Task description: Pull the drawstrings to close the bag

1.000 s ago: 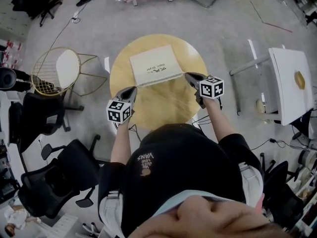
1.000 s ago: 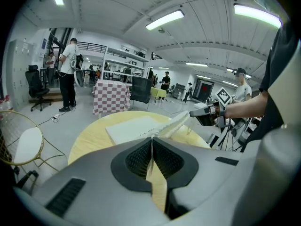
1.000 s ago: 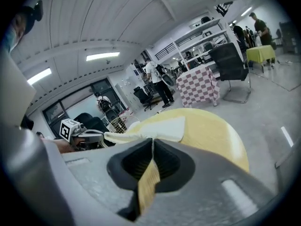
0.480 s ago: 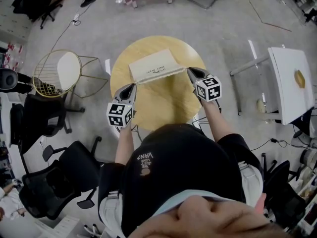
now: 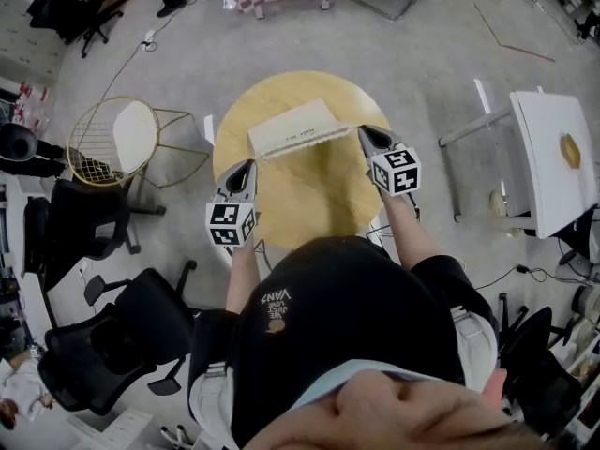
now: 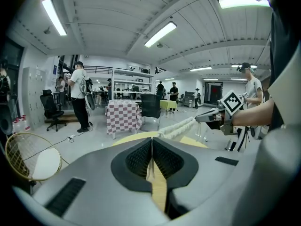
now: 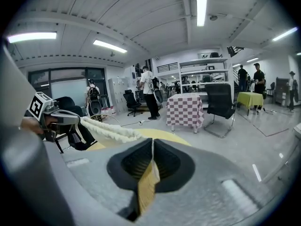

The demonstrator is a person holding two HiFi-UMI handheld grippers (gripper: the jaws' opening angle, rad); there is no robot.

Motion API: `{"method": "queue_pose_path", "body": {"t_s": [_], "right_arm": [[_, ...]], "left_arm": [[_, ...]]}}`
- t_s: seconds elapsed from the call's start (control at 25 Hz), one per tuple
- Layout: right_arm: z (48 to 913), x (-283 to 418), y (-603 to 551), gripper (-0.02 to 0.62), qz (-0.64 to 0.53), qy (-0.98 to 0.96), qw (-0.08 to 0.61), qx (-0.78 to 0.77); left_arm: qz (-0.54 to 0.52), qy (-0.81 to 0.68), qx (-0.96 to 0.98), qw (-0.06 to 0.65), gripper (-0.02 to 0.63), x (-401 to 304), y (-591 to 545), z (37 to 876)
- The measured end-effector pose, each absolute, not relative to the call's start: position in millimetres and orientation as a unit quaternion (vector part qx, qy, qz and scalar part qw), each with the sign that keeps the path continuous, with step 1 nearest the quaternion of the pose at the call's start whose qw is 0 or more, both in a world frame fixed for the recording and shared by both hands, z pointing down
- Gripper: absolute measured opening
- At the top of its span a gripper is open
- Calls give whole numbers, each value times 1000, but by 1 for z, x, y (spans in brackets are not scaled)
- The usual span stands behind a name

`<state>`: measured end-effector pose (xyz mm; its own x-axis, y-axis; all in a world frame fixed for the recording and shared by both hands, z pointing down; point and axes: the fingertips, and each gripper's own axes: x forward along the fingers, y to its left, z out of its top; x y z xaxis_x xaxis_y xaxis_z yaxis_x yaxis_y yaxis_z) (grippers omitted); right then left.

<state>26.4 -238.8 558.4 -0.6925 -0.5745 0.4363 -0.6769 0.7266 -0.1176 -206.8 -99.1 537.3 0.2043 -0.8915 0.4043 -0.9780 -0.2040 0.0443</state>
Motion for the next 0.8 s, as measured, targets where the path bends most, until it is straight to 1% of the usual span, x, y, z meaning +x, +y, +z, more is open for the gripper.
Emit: {"method": "queue_pose_path", "body": {"t_s": [0.44,0.8], "right_arm": [[547,33,-241,6,145,-907,157,362],[543,38,-243,6,150,-902,148,377]], "left_arm": [[146,-627,754,133,19,-214,-98,526],[146,-630,753,123,20,-222,-100,519]]}}
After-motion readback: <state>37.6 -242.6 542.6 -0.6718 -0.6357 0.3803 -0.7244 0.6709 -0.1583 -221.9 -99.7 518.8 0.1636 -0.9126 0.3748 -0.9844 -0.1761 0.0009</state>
